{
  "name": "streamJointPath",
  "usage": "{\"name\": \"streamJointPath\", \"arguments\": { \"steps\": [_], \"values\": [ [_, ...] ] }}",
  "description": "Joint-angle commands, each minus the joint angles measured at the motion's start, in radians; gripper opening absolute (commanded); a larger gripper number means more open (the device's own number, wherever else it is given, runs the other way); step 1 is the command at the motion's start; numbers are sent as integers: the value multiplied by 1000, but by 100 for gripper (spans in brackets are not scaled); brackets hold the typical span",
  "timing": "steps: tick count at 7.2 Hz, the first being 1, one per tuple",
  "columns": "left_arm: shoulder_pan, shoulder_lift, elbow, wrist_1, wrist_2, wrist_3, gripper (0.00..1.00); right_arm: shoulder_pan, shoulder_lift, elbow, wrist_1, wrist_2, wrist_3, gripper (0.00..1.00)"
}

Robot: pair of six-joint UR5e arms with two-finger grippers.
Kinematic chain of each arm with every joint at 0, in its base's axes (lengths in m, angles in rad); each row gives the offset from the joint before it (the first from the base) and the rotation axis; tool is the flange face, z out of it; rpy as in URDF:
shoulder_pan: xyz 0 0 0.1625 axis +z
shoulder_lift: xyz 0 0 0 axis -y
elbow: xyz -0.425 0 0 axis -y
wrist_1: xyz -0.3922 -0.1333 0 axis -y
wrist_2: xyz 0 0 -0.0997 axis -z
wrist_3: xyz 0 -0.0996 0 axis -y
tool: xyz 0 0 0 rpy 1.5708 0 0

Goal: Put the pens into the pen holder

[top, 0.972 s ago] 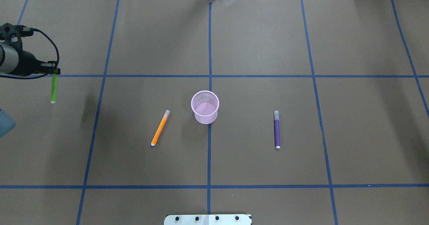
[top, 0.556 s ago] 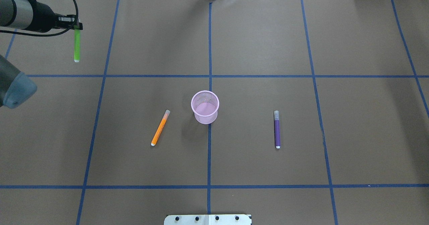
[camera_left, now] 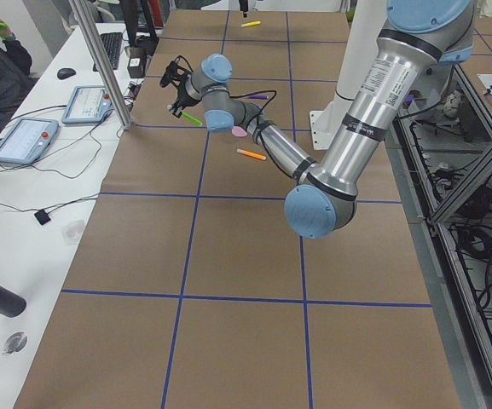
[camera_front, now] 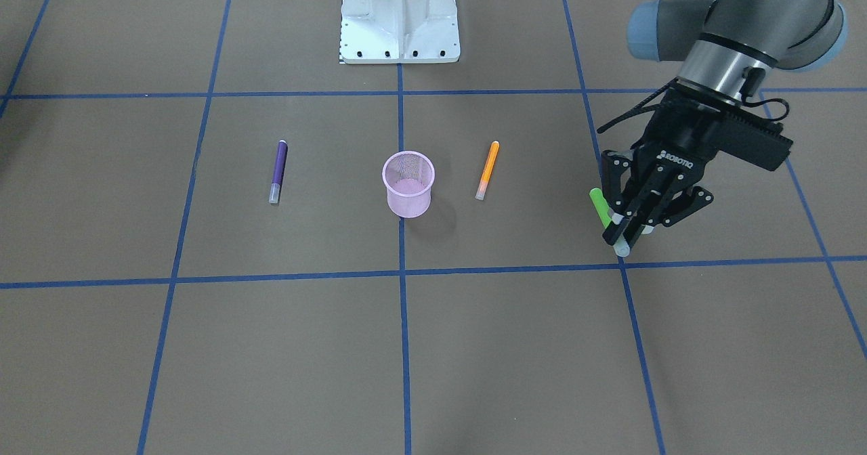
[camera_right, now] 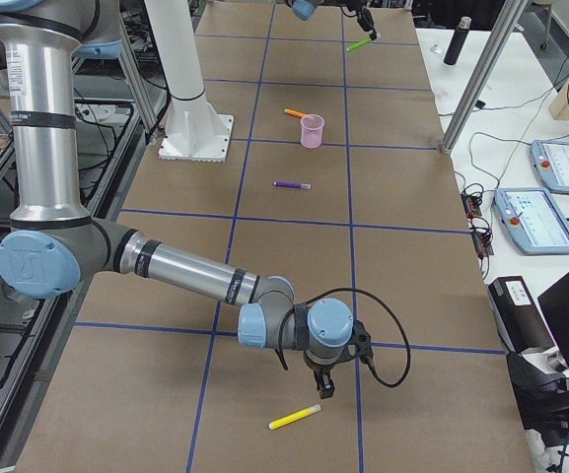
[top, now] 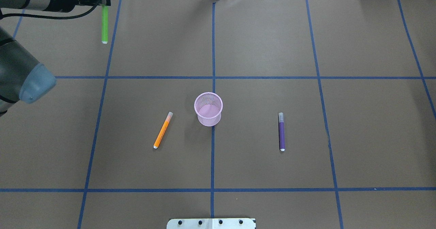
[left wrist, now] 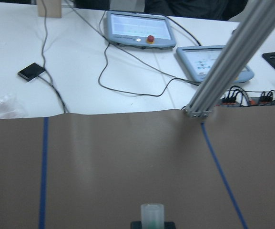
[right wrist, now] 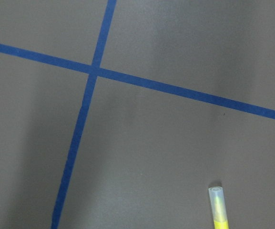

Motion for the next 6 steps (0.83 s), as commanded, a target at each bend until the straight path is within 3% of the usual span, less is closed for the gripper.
{"name": "streamJointPath", "arguments": {
  "steps": [1, 3, 5, 6],
  "values": [
    [38, -6, -10, -4, 53, -3, 0, -2, 20, -93, 33, -4, -55, 97],
    [44, -8, -9, -4, 53, -5, 0, -2, 20, -208, 203, -53, -59, 96],
    [44, -6, -9, -4, 53, -5, 0, -2, 55, -275, 239, -88, -59, 85],
    [44, -6, -7, -3, 53, -3, 0, -3, 65, -291, 250, -94, -59, 74]
  ]
}}
